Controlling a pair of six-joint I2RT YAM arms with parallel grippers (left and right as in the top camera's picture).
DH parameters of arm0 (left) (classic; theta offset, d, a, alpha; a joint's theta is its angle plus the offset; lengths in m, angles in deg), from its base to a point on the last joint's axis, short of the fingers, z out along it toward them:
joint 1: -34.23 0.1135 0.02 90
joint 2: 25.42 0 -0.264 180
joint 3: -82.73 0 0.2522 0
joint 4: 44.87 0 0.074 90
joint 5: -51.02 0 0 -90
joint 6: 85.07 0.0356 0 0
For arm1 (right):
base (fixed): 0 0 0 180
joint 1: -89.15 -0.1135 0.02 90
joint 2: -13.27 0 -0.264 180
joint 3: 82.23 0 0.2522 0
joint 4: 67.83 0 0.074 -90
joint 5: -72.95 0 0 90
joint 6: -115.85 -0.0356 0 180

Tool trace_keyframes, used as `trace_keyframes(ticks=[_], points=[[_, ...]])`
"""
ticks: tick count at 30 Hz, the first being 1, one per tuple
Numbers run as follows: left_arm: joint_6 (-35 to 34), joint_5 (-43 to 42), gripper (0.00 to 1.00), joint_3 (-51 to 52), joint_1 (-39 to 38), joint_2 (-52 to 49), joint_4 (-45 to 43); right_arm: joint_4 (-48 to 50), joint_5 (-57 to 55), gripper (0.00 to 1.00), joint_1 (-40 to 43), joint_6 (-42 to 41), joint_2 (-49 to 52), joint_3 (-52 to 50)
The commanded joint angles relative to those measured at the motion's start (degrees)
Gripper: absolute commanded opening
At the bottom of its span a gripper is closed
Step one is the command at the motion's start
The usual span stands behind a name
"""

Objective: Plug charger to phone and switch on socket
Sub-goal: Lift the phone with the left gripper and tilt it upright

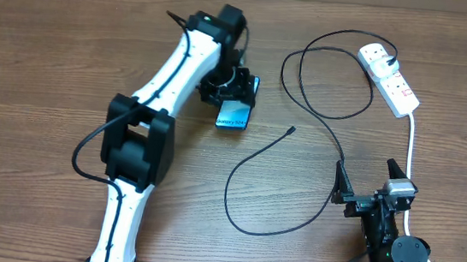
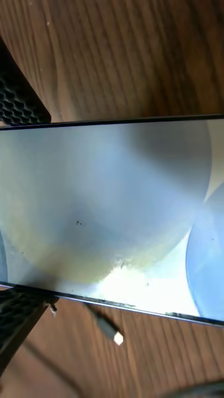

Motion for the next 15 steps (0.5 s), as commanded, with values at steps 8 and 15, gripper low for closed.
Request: trace_keyframes(ticks=[8,15], points=[[-0.02,-17.77,0.7,-1.66,4.28,0.07,-0.15,0.15,0.02,1.0,0.09,-0.35,-0.57,-0.59],[0.02,-18.12,0.71,-1.66,4.7,0.07,-0.31,4.35,5.66,1.0,0.07,-3.58,-0.57,-0.59]])
